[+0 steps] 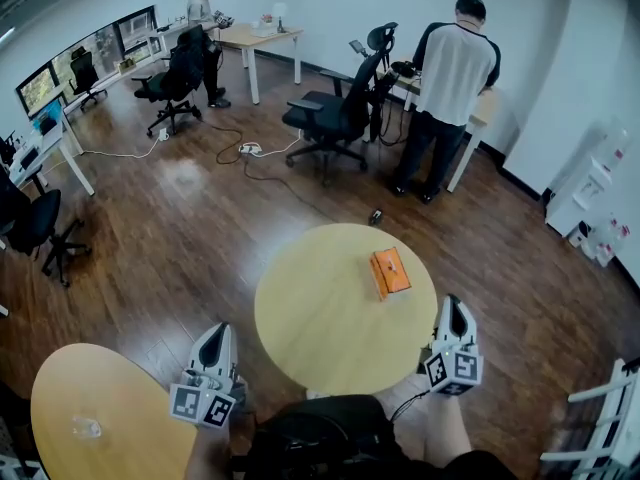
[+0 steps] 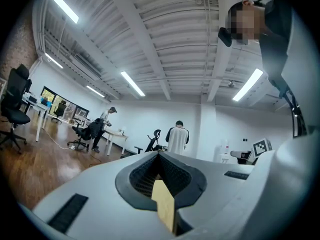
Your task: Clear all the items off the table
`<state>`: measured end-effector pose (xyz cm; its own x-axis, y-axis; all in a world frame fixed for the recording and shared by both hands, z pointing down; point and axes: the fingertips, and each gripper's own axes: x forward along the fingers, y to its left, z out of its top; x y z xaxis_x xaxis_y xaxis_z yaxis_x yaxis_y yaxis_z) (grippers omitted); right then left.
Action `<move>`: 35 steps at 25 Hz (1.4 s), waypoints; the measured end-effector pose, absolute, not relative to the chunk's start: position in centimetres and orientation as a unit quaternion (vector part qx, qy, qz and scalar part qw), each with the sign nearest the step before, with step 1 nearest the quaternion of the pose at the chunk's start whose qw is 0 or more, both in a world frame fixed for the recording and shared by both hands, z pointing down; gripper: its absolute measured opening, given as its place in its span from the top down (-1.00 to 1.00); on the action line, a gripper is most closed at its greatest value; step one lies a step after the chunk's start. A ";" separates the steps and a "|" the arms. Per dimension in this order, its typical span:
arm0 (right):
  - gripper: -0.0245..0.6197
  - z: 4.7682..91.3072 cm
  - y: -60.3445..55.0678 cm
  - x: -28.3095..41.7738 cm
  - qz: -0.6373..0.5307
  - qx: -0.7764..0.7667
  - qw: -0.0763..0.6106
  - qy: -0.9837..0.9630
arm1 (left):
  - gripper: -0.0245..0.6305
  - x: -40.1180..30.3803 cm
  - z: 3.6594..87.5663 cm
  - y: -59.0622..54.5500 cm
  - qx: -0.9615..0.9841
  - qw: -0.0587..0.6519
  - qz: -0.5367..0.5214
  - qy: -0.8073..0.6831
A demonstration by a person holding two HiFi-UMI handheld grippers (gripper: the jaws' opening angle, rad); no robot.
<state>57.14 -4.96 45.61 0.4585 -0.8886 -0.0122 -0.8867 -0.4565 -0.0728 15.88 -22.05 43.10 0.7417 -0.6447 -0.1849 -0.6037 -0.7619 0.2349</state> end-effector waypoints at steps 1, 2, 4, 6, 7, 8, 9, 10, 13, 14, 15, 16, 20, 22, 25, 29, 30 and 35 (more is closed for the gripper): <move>0.91 45.4 -4.8 57.3 -0.013 -0.853 0.038 0.520 | 0.95 16.1 43.0 -22.0 0.930 0.079 -0.131 -0.334; 0.91 45.2 -4.7 57.5 -0.011 -0.854 0.040 0.519 | 0.95 16.3 42.8 -21.9 0.931 0.079 -0.135 -0.331; 0.91 45.0 -4.6 57.9 -0.008 -0.855 0.042 0.517 | 0.95 16.7 42.6 -21.8 0.932 0.080 -0.142 -0.324; 0.91 45.0 -4.8 58.2 -0.008 -0.855 0.043 0.518 | 0.95 16.8 42.5 -21.9 0.931 0.081 -0.145 -0.324; 0.91 45.0 -5.0 58.3 -0.007 -0.854 0.041 0.519 | 0.95 16.7 42.5 -22.0 0.930 0.080 -0.145 -0.327; 0.91 45.0 -5.3 58.3 -0.005 -0.854 0.037 0.520 | 0.95 16.5 42.4 -22.1 0.929 0.079 -0.145 -0.331; 0.91 44.9 -5.6 58.3 -0.003 -0.853 0.034 0.521 | 0.95 16.3 42.4 -22.2 0.928 0.078 -0.144 -0.336; 0.91 44.7 -6.1 58.2 -0.001 -0.852 0.031 0.523 | 0.95 15.9 42.4 -22.3 0.926 0.078 -0.144 -0.341; 0.91 44.4 -8.4 57.8 0.002 -0.837 0.027 0.546 | 0.95 14.6 42.7 -22.8 0.918 0.075 -0.142 -0.364; 0.91 44.3 -9.4 57.6 0.004 -0.830 0.026 0.558 | 0.95 14.1 42.7 -22.9 0.914 0.074 -0.141 -0.374; 0.91 44.1 -10.4 57.2 0.006 -0.821 0.026 0.570 | 0.95 13.4 42.6 -22.9 0.909 0.072 -0.142 -0.385; 0.91 43.9 -11.7 56.6 0.007 -0.813 0.027 0.582 | 0.95 12.6 42.5 -22.9 0.905 0.069 -0.143 -0.396; 0.80 42.7 -17.5 51.6 0.011 -0.764 0.034 0.644 | 0.95 7.1 41.4 -21.6 0.877 0.051 -0.140 -0.457; 0.76 42.3 -20.8 47.5 0.006 -0.728 0.036 0.684 | 0.95 3.1 41.2 -20.3 0.853 0.043 -0.137 -0.501; 0.76 42.5 -25.2 40.9 0.000 -0.667 0.039 0.744 | 0.95 -3.0 41.2 -17.5 0.807 0.036 -0.137 -0.574; 0.76 42.9 -28.8 32.9 -0.015 -0.579 0.036 0.815 | 0.95 -8.6 41.3 -11.9 0.739 0.023 -0.132 -0.660; 0.76 42.9 -29.2 30.8 -0.017 -0.555 0.033 0.831 | 0.95 -9.7 41.4 -10.2 0.721 0.021 -0.130 -0.680; 0.54 41.4 -28.9 21.0 -0.014 -0.448 0.023 0.893 | 0.95 -14.7 41.9 -2.6 0.643 0.016 -0.143 -0.753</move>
